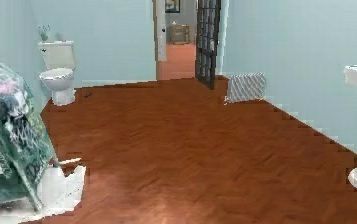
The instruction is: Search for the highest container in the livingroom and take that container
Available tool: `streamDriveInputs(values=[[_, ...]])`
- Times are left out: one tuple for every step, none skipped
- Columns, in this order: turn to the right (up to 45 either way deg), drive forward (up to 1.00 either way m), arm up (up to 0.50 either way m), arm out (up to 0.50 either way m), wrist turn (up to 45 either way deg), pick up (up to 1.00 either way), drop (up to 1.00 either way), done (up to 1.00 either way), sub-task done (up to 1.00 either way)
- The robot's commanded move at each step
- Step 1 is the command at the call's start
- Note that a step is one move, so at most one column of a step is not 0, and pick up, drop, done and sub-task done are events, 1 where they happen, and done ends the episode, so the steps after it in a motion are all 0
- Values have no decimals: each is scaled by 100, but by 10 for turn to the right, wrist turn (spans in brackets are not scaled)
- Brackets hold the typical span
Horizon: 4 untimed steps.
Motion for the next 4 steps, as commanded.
streamDriveInputs(values=[[0, 100, 0, 0, 0, 0, 0, 0, 0], [0, 100, 0, 0, 0, 0, 0, 0, 0], [-30, 0, 0, 0, 0, 0, 0, 0, 0], [30, 0, 0, 0, 0, 0, 0, 0, 0]])
